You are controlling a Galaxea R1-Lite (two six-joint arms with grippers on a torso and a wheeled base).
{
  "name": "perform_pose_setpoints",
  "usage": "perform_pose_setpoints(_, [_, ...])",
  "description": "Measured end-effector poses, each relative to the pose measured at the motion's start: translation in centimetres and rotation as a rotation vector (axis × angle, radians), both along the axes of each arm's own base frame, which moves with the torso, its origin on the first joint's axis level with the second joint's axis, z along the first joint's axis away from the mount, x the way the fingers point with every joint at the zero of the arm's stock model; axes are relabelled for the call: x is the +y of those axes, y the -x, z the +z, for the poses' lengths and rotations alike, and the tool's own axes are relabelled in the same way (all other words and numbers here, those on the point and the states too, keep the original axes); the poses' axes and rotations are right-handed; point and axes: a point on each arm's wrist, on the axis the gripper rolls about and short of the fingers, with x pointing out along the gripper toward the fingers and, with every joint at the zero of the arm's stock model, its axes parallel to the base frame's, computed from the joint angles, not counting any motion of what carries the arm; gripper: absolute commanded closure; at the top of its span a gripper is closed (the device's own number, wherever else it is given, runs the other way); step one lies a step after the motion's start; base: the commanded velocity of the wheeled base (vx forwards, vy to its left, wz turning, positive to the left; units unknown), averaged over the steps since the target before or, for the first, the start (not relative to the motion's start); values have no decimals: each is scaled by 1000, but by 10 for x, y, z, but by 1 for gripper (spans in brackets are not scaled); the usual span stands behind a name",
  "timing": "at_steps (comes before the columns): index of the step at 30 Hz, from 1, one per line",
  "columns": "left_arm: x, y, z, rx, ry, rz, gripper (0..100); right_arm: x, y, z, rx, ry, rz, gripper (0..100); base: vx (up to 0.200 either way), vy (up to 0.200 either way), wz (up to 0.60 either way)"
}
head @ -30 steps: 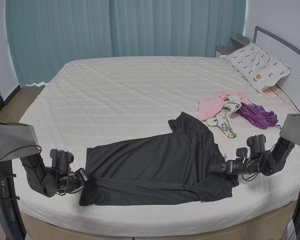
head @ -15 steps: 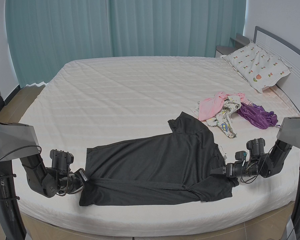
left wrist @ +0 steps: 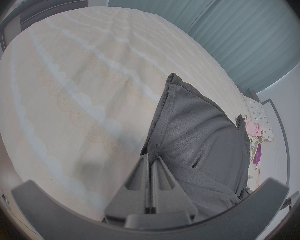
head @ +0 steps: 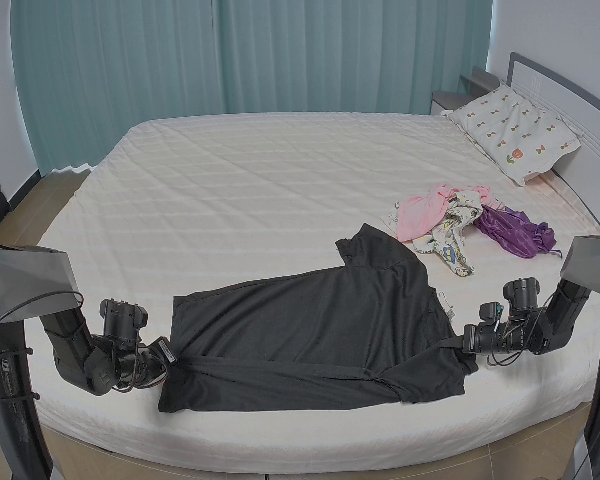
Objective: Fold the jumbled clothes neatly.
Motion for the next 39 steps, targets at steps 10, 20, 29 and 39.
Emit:
perform_pose_setpoints(10, [1,4,-2,16,-4,0,100,-2,-13,14,-122,-32,-48,100,0,0,0])
perform_pose_setpoints(20, [1,6,-3,24,-6,-1,100,1,-25,20,-190,-54,-127,100,0,0,0])
perform_pose_setpoints(29, [1,4,-4,23,-6,4,100,2,-27,9,-169,-53,-127,100,0,0,0])
perform_pose_setpoints(39, [7,6,11,-15,30,60,100,2,-29,6,-198,-58,-128,100,0,0,0])
